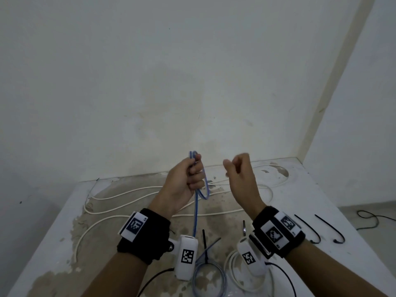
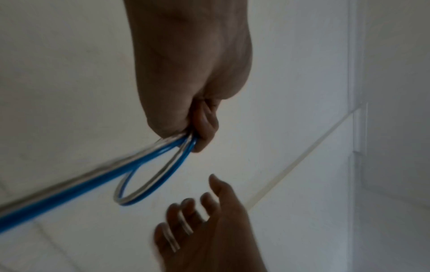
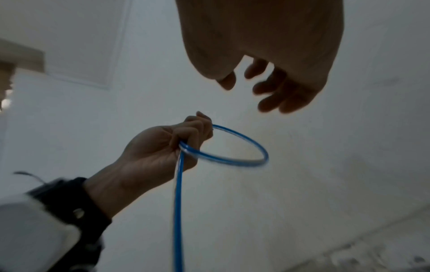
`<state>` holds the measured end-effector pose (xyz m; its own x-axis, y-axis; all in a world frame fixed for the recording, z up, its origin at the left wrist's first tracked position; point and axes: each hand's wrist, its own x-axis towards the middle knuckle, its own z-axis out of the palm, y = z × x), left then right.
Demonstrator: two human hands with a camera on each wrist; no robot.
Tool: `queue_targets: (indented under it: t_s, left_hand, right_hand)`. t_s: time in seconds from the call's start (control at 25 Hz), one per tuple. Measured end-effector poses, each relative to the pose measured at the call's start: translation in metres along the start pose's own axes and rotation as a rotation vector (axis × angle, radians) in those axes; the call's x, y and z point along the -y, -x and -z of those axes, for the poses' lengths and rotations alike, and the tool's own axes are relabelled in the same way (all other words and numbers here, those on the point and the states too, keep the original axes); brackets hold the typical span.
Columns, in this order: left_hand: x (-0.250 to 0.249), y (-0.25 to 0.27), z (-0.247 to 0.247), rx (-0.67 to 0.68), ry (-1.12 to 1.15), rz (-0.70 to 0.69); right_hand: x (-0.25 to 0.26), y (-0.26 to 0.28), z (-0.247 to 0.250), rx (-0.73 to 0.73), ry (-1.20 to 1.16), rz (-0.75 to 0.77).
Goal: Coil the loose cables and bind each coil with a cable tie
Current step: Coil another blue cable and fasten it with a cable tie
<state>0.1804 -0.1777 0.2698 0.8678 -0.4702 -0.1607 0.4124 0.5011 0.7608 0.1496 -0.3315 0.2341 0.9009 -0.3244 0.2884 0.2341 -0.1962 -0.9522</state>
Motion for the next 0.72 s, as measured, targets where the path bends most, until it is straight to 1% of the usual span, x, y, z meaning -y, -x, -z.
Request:
queue_targets:
  t_s: [0.04,0.12,0.16,0.2,0.24,0.28,0.36,0.4,0.48,0.52,0.56,0.64,0.68,0.72]
  left_hand:
    - [-0.004,-0.001,0.0,-0.009,0.051,-0.029]
    - [-0.01,-0.002,0.0,-0.03,0.106,-0.089]
    - [-0.011,-0.003,0.0,-0.039,0.128,-0.113]
    - [-0.012,-0.003,0.001,-0.043,0.151,-0.13]
    - [-0.014,-0.002,0.001,-0.045,0.169,-0.141]
    - [-0.016,-0.002,0.002,-0.05,0.184,-0.15]
    - [-0.021,0.001,0.004,-0.079,0.197,-0.153]
    - [-0.023,0.003,0.005,-0.101,0.176,-0.138]
    - [-0.03,0.006,0.006,-0.146,0.046,-0.072]
    - [-0.034,0.009,0.008,-0.157,-0.031,-0.031]
    - [-0.039,0.012,0.011,-0.163,-0.093,-0.001]
    - [-0.051,0.018,0.018,-0.184,-0.175,0.025]
    - [-0.055,0.022,0.021,-0.19,-0.205,0.041]
    - [-0.058,0.025,0.022,-0.185,-0.229,0.063]
  right_hand:
    - [-0.005,0.009,-0.001,0.085,-0.009,-0.1]
    - [-0.011,0.028,-0.005,0.347,0.031,-0.275]
    - [-0.012,0.034,-0.007,0.466,0.033,-0.332]
    - [-0.011,0.039,-0.009,0.564,0.004,-0.355]
    - [-0.011,0.041,-0.01,0.646,-0.045,-0.349]
    - [-0.01,0.042,-0.01,0.721,-0.086,-0.308]
    - [-0.009,0.04,-0.008,0.845,-0.09,-0.181]
    - [-0.01,0.039,-0.007,0.882,-0.06,-0.132]
    - [-0.014,0.031,-0.002,0.895,0.06,-0.079]
    - [-0.019,0.025,0.004,0.899,0.166,-0.036]
    - [-0.024,0.018,0.012,0.908,0.329,0.031]
    - [-0.032,0.003,0.03,0.911,0.806,0.2]
    - [-0.034,-0.002,0.037,0.869,1.034,0.251]
    - [-0.032,-0.007,0.042,0.815,1.194,0.256]
